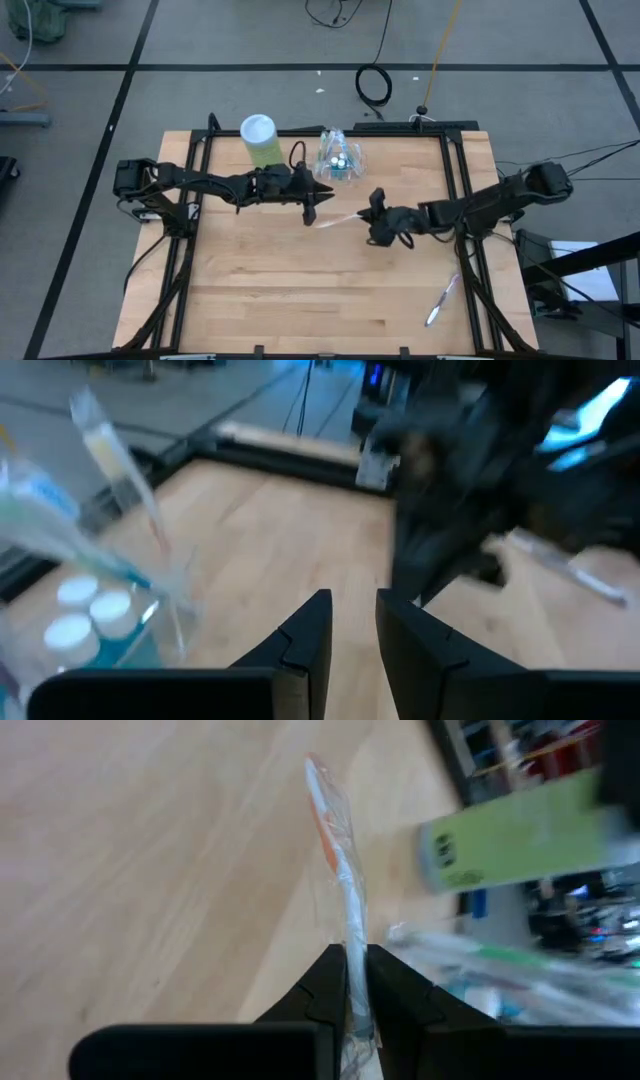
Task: Pick & Place toothbrushing station
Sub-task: Put the orange toothbrush into the transparent organizer
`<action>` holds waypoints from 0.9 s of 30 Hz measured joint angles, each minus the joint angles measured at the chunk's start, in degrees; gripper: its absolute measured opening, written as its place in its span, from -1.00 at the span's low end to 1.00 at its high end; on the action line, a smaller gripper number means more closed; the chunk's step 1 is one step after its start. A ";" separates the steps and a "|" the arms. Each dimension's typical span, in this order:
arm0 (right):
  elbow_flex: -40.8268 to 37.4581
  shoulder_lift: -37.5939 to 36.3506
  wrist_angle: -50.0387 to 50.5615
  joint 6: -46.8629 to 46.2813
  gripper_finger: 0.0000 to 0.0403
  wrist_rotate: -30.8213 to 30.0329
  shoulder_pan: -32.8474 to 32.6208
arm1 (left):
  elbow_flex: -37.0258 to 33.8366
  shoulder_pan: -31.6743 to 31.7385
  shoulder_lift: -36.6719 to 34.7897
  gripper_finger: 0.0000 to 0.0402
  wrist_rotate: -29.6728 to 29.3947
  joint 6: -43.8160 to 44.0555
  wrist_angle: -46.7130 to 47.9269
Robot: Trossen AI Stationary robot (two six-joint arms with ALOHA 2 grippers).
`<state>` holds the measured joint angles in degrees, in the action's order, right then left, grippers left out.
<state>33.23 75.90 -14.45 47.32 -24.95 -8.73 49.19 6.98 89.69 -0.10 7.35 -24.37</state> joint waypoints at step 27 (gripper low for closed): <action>0.00 5.73 -4.93 10.64 -0.88 5.66 3.51 | 8.73 -5.55 9.76 -0.57 -0.04 -9.10 -0.63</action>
<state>33.23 81.62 -19.38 57.96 -19.29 -5.21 57.92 1.43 99.45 -0.14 -1.75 -25.00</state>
